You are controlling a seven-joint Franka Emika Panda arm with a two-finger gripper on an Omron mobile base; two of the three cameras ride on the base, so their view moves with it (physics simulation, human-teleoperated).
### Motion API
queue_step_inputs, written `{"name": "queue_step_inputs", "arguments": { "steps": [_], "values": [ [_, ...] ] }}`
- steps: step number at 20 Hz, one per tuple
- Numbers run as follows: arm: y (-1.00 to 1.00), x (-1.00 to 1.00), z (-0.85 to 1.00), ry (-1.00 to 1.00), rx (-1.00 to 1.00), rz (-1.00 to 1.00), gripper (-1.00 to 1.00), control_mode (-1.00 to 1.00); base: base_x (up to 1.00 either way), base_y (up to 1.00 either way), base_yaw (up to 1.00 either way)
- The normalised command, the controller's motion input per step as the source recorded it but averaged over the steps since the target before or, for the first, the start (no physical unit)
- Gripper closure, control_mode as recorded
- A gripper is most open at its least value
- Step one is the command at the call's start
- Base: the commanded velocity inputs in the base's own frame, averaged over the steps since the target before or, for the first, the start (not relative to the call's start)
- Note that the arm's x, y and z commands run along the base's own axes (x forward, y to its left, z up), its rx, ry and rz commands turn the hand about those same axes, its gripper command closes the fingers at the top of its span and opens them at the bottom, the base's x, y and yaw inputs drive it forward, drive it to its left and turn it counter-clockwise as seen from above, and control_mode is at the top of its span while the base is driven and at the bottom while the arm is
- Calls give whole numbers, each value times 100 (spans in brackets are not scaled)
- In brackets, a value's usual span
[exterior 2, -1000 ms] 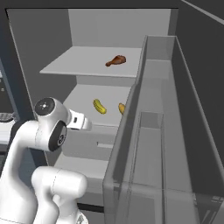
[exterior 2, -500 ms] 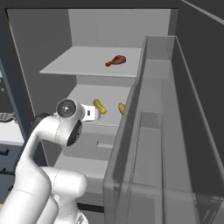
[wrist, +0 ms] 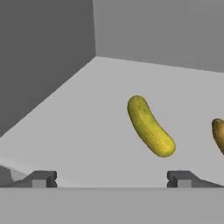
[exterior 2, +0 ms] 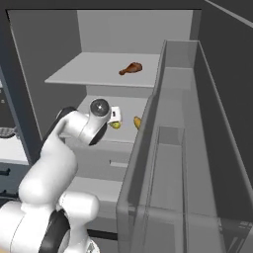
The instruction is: Place one cucumber and one chicken drumstick in each tupperware on the nearby counter, to pack two identical lunches.
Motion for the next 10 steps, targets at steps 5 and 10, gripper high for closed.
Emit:
{"name": "queue_step_inputs", "arguments": {
  "steps": [5, 10],
  "values": [
    [0, 68, -30, 7, -7, 7, -100, -100, 0, 0, 0],
    [0, 53, -8, 14, -12, 1, -100, -100, 0, 0, 0]
  ]
}}
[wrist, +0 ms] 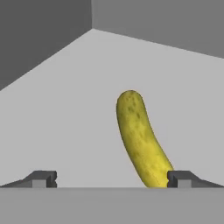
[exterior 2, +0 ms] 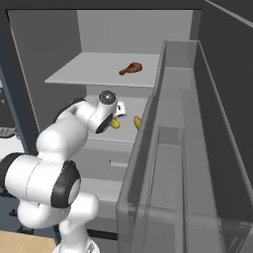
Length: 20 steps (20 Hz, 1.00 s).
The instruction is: Place one cucumber and one chicken drumstick in each tupperware on the nearby counter, to pack two identical lunches.
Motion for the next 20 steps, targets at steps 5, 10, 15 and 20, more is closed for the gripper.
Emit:
{"name": "queue_step_inputs", "arguments": {
  "steps": [5, 10, 15, 20],
  "values": [
    [0, 30, -46, 4, -9, 0, -100, -100, 0, 0, 0],
    [0, 29, -35, 2, -7, 0, -100, -100, 0, 0, 0],
    [0, 42, -15, 0, -2, 2, -100, -100, 0, 0, 0],
    [-1, 39, -12, 0, 0, 5, -100, -100, 0, 0, 0]
  ]
}}
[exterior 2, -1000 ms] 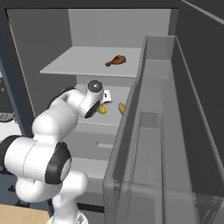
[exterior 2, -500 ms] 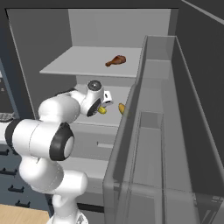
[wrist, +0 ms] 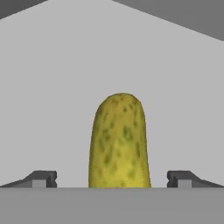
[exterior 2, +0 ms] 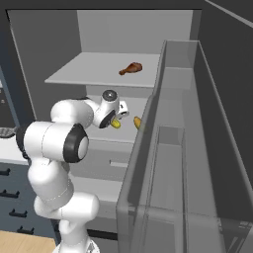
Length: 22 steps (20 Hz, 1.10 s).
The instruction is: Place one cucumber and one chicken drumstick in each tupperware on the nearby counter, to pack two identical lunches.
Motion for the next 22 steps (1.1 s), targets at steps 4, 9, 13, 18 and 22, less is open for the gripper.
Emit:
{"name": "queue_step_inputs", "arguments": {
  "steps": [4, 9, 13, 18, 22],
  "values": [
    [-1, 21, -25, 0, 0, 4, -100, -100, 0, 0, 0],
    [0, 0, -18, 1, 0, 1, 100, -100, 0, 0, 0],
    [3, -17, -18, 0, 0, 0, 100, -100, 0, 0, 0],
    [14, -60, -4, 0, 0, 0, 100, -100, 0, 0, 0],
    [4, -97, 0, 0, 0, -3, 100, -100, 0, 0, 0]
  ]
}}
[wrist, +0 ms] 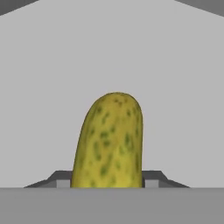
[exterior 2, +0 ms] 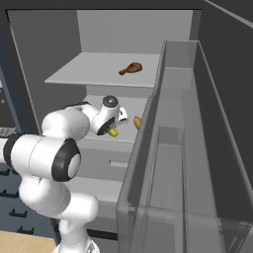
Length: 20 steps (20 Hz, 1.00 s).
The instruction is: Place one cucumber and one chicken drumstick in each tupperware on the nearby counter, to pack two identical lunches.
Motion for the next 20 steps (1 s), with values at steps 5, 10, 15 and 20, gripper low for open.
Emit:
{"name": "queue_step_inputs", "arguments": {
  "steps": [5, 10, 15, 20],
  "values": [
    [10, -96, 31, 0, 0, -10, 100, -100, 0, 0, 0],
    [5, -73, 71, 6, 0, -14, 100, -100, 0, 0, 0],
    [0, -87, 90, 6, 0, -14, 100, -100, 0, 0, 0],
    [0, -100, 73, 2, 0, -15, 100, -100, 0, 0, 0]
  ]
}}
